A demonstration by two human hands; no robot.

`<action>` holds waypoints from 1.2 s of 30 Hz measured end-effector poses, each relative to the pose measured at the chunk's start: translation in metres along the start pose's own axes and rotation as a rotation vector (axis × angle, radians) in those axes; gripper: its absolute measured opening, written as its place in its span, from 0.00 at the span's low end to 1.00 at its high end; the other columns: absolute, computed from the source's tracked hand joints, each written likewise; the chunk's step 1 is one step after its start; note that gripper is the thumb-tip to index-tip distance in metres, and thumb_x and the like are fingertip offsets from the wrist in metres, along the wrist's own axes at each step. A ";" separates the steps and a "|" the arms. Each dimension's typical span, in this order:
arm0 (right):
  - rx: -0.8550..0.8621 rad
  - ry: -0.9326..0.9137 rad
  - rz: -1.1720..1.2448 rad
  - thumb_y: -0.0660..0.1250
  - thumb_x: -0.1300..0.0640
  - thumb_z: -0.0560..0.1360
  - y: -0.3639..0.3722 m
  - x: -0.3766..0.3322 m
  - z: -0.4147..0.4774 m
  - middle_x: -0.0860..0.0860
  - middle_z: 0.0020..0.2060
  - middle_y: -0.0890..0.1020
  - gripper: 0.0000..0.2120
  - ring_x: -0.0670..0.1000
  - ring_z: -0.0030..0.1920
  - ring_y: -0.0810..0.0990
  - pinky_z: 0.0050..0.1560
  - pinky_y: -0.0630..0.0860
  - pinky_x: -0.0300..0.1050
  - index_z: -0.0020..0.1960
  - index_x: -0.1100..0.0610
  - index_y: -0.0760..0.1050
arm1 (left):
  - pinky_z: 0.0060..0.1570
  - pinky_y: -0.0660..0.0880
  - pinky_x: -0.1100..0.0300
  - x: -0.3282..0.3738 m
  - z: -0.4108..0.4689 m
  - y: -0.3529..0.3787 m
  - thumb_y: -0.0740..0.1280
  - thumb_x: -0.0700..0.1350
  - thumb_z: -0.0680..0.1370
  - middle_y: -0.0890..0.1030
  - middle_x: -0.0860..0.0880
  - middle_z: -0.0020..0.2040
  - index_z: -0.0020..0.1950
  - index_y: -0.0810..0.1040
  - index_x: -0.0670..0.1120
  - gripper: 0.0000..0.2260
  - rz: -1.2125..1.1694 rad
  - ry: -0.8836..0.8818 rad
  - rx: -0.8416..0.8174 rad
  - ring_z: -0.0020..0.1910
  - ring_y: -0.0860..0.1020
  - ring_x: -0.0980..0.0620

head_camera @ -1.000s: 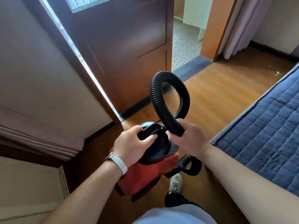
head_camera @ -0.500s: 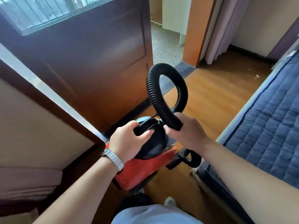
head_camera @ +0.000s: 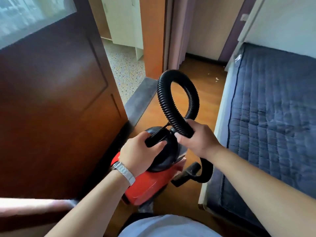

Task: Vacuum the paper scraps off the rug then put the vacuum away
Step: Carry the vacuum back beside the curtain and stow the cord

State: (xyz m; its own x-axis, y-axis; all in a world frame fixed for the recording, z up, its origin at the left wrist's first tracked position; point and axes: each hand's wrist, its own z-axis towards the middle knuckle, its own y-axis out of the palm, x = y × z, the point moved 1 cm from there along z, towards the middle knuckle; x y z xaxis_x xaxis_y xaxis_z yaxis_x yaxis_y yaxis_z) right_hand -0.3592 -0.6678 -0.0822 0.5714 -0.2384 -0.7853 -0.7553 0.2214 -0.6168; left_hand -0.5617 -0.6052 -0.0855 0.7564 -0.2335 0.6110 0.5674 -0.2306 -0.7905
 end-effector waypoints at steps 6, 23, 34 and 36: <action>0.154 0.066 0.015 0.72 0.47 0.72 -0.004 -0.012 0.056 0.48 0.35 0.80 0.08 0.50 0.39 0.79 0.42 0.76 0.47 0.44 0.49 0.76 | 0.31 0.75 0.60 0.010 0.097 -0.019 0.67 0.68 0.70 0.79 0.58 0.35 0.46 0.77 0.56 0.17 0.016 0.154 -0.073 0.34 0.78 0.57; 0.187 0.158 0.059 0.72 0.47 0.73 -0.055 0.062 0.266 0.50 0.36 0.82 0.08 0.50 0.39 0.80 0.43 0.78 0.50 0.47 0.50 0.77 | 0.27 0.67 0.61 0.070 0.321 0.047 0.64 0.70 0.69 0.78 0.56 0.33 0.41 0.75 0.55 0.19 0.106 0.166 -0.201 0.32 0.77 0.58; 0.187 0.132 0.065 0.72 0.49 0.73 -0.156 0.096 0.434 0.47 0.35 0.81 0.06 0.45 0.38 0.78 0.40 0.75 0.44 0.45 0.45 0.76 | 0.26 0.65 0.64 0.170 0.489 0.080 0.68 0.63 0.72 0.76 0.59 0.29 0.35 0.69 0.62 0.12 0.044 0.197 -0.195 0.29 0.75 0.61; 0.175 0.133 0.039 0.73 0.49 0.73 -0.169 0.099 0.468 0.46 0.34 0.80 0.06 0.45 0.37 0.78 0.39 0.75 0.43 0.43 0.44 0.75 | 0.27 0.66 0.63 0.184 0.529 0.087 0.68 0.64 0.71 0.77 0.57 0.29 0.36 0.71 0.59 0.12 0.030 0.194 -0.187 0.29 0.76 0.59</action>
State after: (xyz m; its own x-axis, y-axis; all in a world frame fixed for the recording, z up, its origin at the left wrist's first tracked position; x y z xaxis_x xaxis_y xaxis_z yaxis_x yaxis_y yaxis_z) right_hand -0.0246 -0.2866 -0.0811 0.4873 -0.3462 -0.8017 -0.7018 0.3910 -0.5954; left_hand -0.2013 -0.1687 -0.0641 0.6851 -0.4158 0.5982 0.4621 -0.3868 -0.7981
